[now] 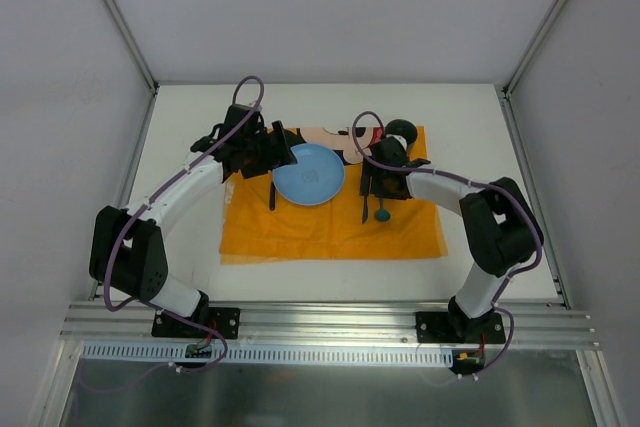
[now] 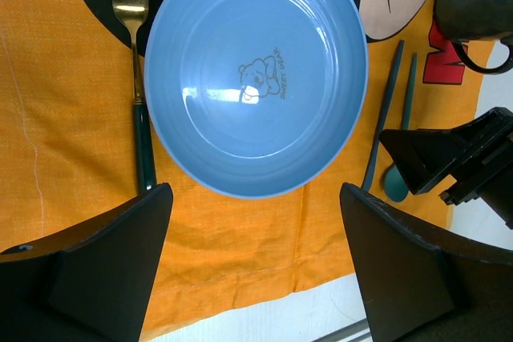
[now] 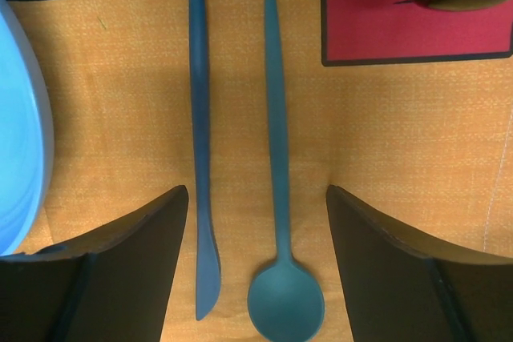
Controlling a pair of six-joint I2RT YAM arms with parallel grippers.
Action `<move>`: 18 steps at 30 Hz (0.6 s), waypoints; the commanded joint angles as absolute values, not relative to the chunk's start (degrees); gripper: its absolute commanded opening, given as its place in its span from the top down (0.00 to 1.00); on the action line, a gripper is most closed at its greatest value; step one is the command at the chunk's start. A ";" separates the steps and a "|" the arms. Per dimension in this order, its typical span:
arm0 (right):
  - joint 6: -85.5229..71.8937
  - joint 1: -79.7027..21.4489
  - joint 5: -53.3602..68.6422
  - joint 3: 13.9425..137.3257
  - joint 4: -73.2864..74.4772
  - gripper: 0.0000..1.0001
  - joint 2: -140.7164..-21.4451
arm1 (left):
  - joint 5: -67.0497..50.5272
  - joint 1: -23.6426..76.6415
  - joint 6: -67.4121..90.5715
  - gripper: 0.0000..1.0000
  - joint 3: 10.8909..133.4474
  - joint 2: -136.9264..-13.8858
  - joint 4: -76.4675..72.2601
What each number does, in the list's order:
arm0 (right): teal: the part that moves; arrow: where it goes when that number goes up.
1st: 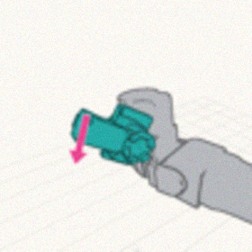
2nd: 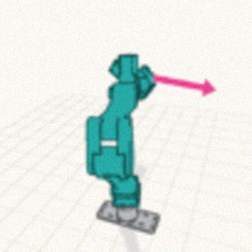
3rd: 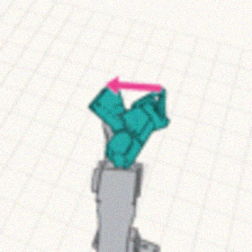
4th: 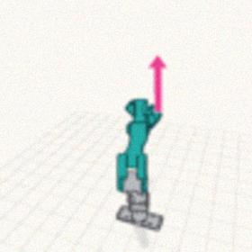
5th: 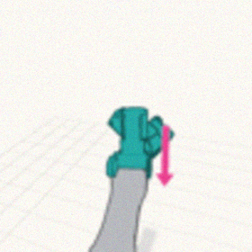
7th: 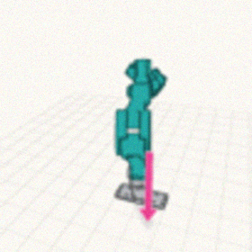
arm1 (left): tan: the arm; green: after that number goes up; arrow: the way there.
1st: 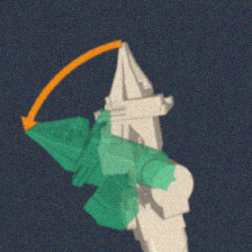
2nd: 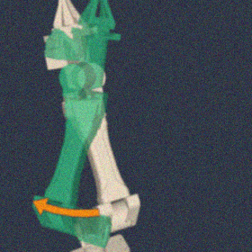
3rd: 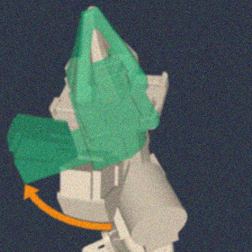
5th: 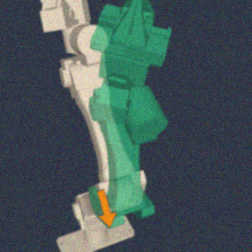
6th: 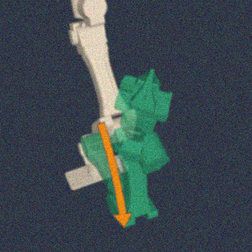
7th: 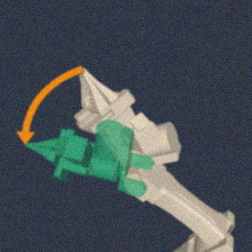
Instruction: Set the dinner table for one person
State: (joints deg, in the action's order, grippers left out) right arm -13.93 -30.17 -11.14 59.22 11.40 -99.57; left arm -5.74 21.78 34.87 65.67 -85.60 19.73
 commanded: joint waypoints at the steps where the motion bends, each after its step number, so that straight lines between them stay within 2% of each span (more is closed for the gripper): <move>1: -14.85 -29.88 -10.55 60.47 9.32 0.27 -100.02 | -6.50 21.01 33.92 0.14 65.13 -84.64 18.19; 8: -14.94 -29.71 -11.07 59.77 9.23 0.33 -99.93 | -6.50 20.74 33.84 0.14 64.95 -84.99 18.02; 18: -15.20 -28.65 -11.95 56.78 8.96 0.33 -97.65 | -6.94 20.65 33.93 0.14 64.95 -85.87 17.58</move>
